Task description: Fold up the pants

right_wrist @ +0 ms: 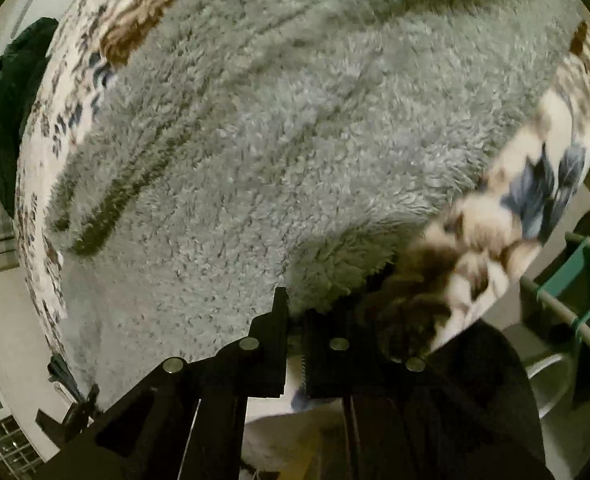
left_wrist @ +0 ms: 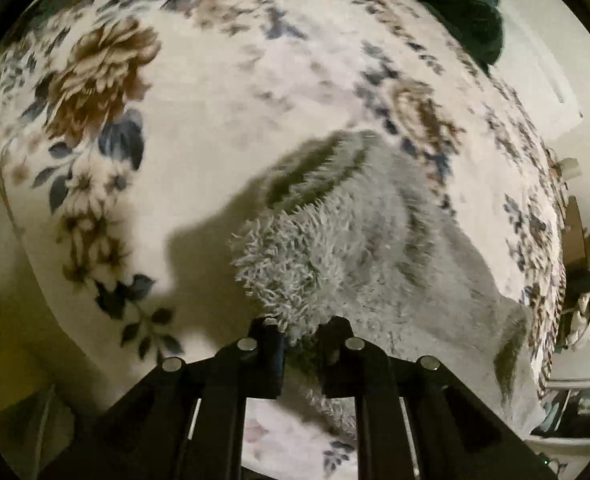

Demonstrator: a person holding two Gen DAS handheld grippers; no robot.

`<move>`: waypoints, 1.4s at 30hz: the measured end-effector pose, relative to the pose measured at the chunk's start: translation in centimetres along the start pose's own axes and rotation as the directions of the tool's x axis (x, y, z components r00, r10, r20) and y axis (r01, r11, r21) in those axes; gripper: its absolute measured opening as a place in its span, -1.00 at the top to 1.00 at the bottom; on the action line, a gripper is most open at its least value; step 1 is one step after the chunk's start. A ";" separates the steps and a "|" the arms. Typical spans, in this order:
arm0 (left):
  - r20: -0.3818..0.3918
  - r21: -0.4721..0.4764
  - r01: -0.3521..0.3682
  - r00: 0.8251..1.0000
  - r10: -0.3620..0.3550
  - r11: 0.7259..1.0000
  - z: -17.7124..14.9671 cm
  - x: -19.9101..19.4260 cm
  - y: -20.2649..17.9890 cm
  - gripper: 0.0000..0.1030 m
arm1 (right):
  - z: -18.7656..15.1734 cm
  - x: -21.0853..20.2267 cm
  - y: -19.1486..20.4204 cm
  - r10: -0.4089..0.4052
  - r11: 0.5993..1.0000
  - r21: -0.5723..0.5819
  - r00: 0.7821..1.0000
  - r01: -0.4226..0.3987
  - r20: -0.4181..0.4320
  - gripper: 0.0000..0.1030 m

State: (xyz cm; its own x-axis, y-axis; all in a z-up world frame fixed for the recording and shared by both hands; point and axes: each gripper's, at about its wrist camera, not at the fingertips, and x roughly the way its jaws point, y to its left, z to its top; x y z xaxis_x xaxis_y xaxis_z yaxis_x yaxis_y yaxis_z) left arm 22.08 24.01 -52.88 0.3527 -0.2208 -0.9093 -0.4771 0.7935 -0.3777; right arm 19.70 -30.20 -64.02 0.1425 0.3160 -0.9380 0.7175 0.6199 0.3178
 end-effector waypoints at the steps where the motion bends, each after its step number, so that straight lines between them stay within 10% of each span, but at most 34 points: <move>1: -0.012 -0.001 -0.003 1.000 0.003 1.000 0.5 0.9 -0.1 0.81 | 0.3 0.3 0.0 -0.006 1.000 -0.002 1.000 0.006 -0.007 0.88; 6: -0.110 0.049 -0.027 0.993 0.033 0.998 0.5 2.7 -0.9 0.53 | 1.3 1.8 -0.4 0.025 1.000 0.013 0.999 -0.024 -0.046 0.43; 7: -0.107 0.100 -0.052 0.992 0.063 0.994 0.1 2.2 -1.8 0.26 | 1.4 1.3 -1.1 0.046 0.999 0.014 0.998 -0.045 -0.043 0.08; 10: -0.071 0.184 -0.116 0.989 0.131 0.976 -1.1 0.3 -3.9 -0.83 | 2.1 -0.9 -2.0 0.076 0.997 -0.008 0.997 -0.076 -0.005 -0.16; 19: -0.058 0.374 -0.114 0.988 0.146 0.920 -7.4 -1.2 -14.7 -0.83 | 9.2 -11.7 -13.1 -0.002 0.984 0.172 0.966 -0.044 0.259 -0.16; 31: -0.175 0.677 -0.046 0.959 0.221 0.734 -23.6 8.0 -29.8 -0.83 | 25.0 -18.6 -32.8 -0.056 0.914 0.381 0.884 -0.142 0.464 -0.14; 35: -0.165 0.723 -0.075 0.947 0.277 0.687 -26.4 10.8 -31.3 -0.83 | 28.1 -17.1 -33.8 -0.028 0.916 0.373 0.903 -0.148 0.429 0.84; 42: -0.161 0.736 -0.105 0.933 0.323 0.669 -27.3 11.7 -31.9 -0.83 | 26.3 -20.9 -34.8 -0.083 0.926 0.361 0.878 -0.106 0.472 0.99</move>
State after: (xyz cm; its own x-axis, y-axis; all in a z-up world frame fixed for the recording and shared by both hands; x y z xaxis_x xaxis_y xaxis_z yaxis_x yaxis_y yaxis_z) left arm 19.42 -19.35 -56.26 0.0456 -0.0410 -0.9981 0.2365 0.9712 -0.0291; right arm 9.69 -77.23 -59.09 0.3871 -0.1129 -0.9151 0.8957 0.2814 0.3442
